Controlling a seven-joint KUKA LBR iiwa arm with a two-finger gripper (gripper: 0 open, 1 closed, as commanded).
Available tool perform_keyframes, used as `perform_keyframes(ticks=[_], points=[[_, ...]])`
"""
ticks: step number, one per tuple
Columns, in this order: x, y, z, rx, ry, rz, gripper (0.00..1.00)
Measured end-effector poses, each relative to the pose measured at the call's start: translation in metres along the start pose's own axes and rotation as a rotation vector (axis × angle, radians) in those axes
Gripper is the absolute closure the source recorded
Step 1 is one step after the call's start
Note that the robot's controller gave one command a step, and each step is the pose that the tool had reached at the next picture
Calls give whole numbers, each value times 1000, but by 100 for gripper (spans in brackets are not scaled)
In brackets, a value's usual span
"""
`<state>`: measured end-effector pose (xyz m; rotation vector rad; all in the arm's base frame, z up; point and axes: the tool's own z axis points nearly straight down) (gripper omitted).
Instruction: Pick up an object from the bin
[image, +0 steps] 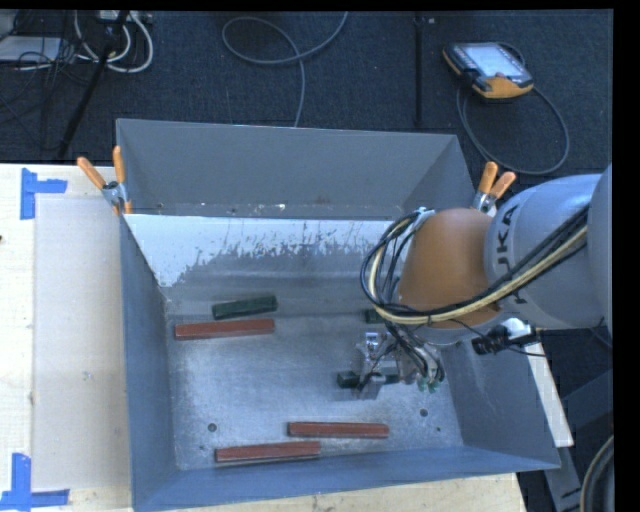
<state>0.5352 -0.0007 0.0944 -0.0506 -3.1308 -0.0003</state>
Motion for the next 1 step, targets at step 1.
perform_keyframes(ticks=[1], points=[[-2,0,-19,0,-10,0,100]])
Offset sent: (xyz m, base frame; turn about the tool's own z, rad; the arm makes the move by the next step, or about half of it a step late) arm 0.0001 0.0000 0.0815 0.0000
